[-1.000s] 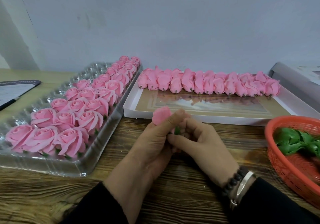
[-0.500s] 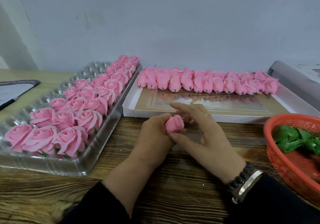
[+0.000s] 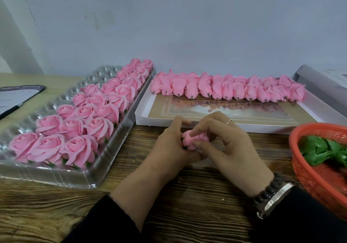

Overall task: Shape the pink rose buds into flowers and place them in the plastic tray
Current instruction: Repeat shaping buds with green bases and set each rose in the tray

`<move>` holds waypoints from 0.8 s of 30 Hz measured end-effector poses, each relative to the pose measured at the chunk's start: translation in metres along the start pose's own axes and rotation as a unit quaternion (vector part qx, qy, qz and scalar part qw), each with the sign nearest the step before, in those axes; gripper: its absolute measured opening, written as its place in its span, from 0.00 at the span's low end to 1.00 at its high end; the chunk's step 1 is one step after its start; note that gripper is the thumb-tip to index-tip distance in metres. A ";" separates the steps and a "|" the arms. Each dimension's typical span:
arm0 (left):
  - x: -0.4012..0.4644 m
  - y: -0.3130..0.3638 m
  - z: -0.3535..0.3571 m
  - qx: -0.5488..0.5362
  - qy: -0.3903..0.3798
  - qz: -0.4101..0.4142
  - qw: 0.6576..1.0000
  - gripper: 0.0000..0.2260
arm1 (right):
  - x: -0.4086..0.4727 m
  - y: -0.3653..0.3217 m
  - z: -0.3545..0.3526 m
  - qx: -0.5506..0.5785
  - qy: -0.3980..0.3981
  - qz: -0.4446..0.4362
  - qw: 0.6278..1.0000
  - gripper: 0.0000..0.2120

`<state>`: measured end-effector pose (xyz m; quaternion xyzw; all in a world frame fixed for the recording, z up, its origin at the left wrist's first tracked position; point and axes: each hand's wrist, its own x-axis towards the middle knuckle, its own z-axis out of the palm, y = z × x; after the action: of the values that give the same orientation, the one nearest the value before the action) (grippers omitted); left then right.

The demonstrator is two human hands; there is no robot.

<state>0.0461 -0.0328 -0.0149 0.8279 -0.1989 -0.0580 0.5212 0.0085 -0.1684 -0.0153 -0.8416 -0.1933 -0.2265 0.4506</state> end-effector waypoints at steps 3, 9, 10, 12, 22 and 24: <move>0.000 0.002 0.002 0.045 -0.016 0.014 0.999 0.19 | -0.001 -0.002 0.003 -0.024 -0.032 -0.021 0.999 0.03; -0.003 0.002 0.004 -0.032 -0.032 0.049 0.998 0.16 | -0.002 -0.007 0.003 -0.005 0.009 -0.029 1.000 0.08; -0.003 0.003 0.005 -0.055 -0.031 0.050 0.997 0.14 | -0.003 -0.007 0.003 0.015 0.041 -0.020 0.999 0.09; -0.004 0.005 0.010 -0.063 -0.037 0.051 0.996 0.08 | -0.001 -0.007 0.004 0.073 0.110 0.016 0.991 0.11; 0.000 0.001 0.020 0.043 -0.022 0.109 0.993 0.07 | 0.003 -0.012 0.023 0.046 0.122 0.058 0.990 0.15; 0.001 0.001 0.023 0.075 -0.023 0.136 0.988 0.07 | 0.002 -0.009 0.023 0.035 0.108 0.061 0.992 0.18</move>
<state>0.0394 -0.0528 -0.0242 0.8284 -0.3251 0.0090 0.4560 0.0102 -0.1440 -0.0190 -0.8059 -0.0995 -0.2813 0.5114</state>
